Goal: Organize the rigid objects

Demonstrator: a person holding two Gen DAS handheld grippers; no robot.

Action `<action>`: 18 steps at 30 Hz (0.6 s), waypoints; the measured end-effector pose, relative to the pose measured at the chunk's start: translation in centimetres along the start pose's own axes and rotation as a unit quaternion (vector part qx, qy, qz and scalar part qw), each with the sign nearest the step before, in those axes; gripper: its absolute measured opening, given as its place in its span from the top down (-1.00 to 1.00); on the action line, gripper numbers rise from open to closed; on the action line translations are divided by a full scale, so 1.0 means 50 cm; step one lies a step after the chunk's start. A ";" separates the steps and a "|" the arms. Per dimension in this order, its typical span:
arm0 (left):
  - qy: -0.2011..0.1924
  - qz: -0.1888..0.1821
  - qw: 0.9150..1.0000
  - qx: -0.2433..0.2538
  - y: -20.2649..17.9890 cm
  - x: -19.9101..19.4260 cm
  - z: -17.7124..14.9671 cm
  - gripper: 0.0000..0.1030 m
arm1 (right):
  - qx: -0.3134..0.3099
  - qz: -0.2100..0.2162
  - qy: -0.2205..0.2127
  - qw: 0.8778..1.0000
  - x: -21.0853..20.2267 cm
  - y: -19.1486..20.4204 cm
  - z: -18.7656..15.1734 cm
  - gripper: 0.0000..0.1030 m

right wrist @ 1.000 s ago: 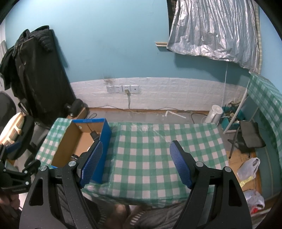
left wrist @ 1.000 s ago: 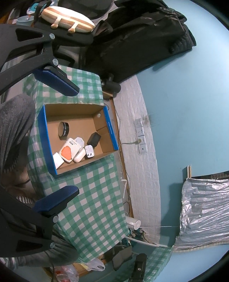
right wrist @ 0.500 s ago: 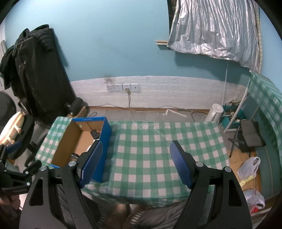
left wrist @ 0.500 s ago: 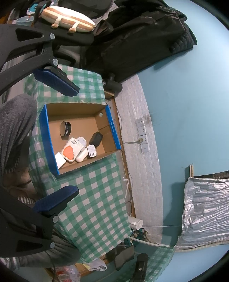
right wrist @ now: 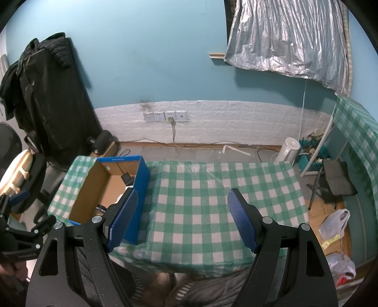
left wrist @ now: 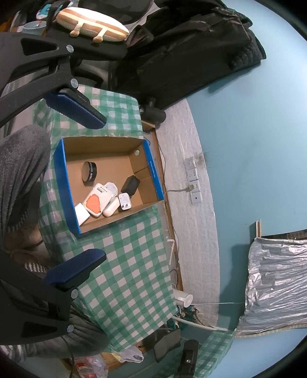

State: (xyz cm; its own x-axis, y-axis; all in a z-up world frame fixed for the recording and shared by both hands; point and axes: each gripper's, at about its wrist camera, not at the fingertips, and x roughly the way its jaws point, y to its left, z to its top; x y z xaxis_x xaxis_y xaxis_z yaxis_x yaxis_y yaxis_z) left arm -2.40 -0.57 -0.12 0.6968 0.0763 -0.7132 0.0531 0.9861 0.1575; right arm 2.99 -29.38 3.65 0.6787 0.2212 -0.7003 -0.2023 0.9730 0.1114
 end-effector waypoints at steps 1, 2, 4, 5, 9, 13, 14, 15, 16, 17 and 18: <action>0.001 0.000 1.000 0.000 -0.001 0.002 -0.001 -0.98 | 0.001 0.000 0.000 1.000 0.000 0.000 0.001 -0.51; 0.002 0.000 1.000 0.000 -0.001 0.002 -0.003 -0.98 | 0.001 0.000 0.000 1.000 0.000 0.000 0.001 -0.51; 0.001 0.000 1.000 0.000 -0.002 0.003 -0.003 -0.98 | 0.000 0.000 0.000 1.000 0.000 0.000 0.001 -0.51; 0.002 0.000 1.000 0.000 -0.003 0.003 -0.005 -0.98 | 0.000 -0.001 0.000 1.000 0.000 0.000 0.001 -0.51; 0.003 -0.002 1.000 0.000 -0.005 0.007 -0.009 -0.98 | 0.002 0.000 0.000 1.000 0.000 0.000 0.001 -0.51; 0.004 0.001 1.000 0.001 -0.008 0.007 -0.010 -0.98 | 0.001 0.000 -0.001 1.000 0.000 0.000 0.002 -0.51; 0.003 0.000 1.000 0.001 -0.009 0.007 -0.011 -0.98 | 0.001 0.000 0.000 1.000 0.001 0.000 0.002 -0.51; 0.003 0.000 1.000 0.001 -0.009 0.007 -0.010 -0.98 | 0.001 0.000 0.000 1.000 0.001 0.001 0.002 -0.51; 0.001 -0.001 1.000 0.002 -0.010 0.007 -0.011 -0.98 | 0.001 0.000 0.000 1.000 0.000 0.000 0.003 -0.51; -0.003 -0.002 1.000 0.003 -0.011 0.004 -0.014 -0.98 | 0.001 0.000 0.000 1.000 0.000 0.000 0.003 -0.51; -0.004 -0.002 1.000 0.004 -0.011 0.004 -0.011 -0.98 | 0.002 0.000 0.000 1.000 0.000 0.001 0.002 -0.51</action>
State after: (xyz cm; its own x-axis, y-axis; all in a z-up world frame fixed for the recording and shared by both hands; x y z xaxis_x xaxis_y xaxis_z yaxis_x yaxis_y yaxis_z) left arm -2.70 -1.04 -0.74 0.7026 0.0707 -0.7081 0.0616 0.9853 0.1595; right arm 3.07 -29.34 3.72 0.6787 0.2206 -0.7004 -0.1990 0.9734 0.1137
